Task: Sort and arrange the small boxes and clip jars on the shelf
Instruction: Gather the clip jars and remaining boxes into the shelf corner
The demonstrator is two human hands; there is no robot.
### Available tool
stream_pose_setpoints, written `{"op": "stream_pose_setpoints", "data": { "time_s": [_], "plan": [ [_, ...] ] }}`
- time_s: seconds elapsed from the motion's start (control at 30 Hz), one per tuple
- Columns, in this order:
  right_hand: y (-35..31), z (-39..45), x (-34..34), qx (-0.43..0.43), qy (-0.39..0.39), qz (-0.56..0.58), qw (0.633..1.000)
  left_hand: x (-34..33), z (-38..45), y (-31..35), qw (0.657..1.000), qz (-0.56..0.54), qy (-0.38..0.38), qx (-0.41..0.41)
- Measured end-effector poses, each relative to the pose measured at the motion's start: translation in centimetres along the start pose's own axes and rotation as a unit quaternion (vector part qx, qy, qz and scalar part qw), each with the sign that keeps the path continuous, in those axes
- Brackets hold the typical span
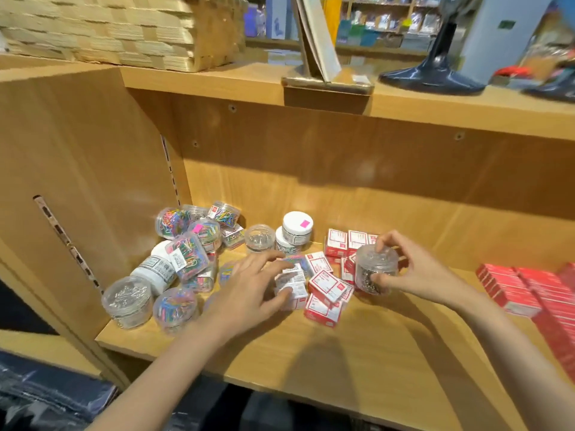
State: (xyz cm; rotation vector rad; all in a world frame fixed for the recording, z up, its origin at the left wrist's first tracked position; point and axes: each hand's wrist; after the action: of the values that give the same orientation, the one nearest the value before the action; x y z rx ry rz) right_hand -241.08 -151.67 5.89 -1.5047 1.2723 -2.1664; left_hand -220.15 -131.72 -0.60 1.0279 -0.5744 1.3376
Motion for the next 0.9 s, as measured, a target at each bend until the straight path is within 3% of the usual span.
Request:
{"op": "stream_pose_setpoints", "data": {
  "time_s": [0.1, 0.23, 0.37, 0.5, 0.8, 0.9],
  "plan": [
    [0.7, -2.0, 0.3, -0.055, -0.089, -0.04, 0.994, -1.3, 0.7, 1.2, 0.999, -0.011, -0.019, -0.026],
    [1.7, -3.4, -2.0, -0.006, -0.085, -0.081, 0.993, -2.2, 1.0, 1.8, 0.999, -0.019, -0.043, -0.019],
    [0.6, -2.7, -1.3, 0.038, -0.067, -0.112, 0.991, -2.0, 0.4, 1.4, 1.0, -0.012, 0.003, 0.0],
    [-2.2, 0.7, -1.5, 0.086, -0.033, -0.104, 0.99, -0.7, -0.1, -0.3, 0.998, 0.016, 0.038, 0.048],
    [-5.7, 6.6, -9.2, 0.137, -0.154, -0.034, 0.978, 3.4, -4.6, -4.5, 0.973, 0.105, 0.117, 0.167],
    [-7.0, 8.6, -12.4, 0.173, -0.198, -0.106, 0.959, 4.5, -6.3, -5.4, 0.96, 0.136, 0.125, 0.212]
  ]
}}
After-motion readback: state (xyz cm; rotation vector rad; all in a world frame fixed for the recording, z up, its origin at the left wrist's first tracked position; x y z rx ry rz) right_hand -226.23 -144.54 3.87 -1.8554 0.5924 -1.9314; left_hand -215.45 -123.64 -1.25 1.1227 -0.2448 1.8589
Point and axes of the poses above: each hand's wrist, its own z-axis towards the middle knuckle, its own x-axis out of the back of the hand, y = z × x, and after that the axes turned 6 degrees about z, right-handed
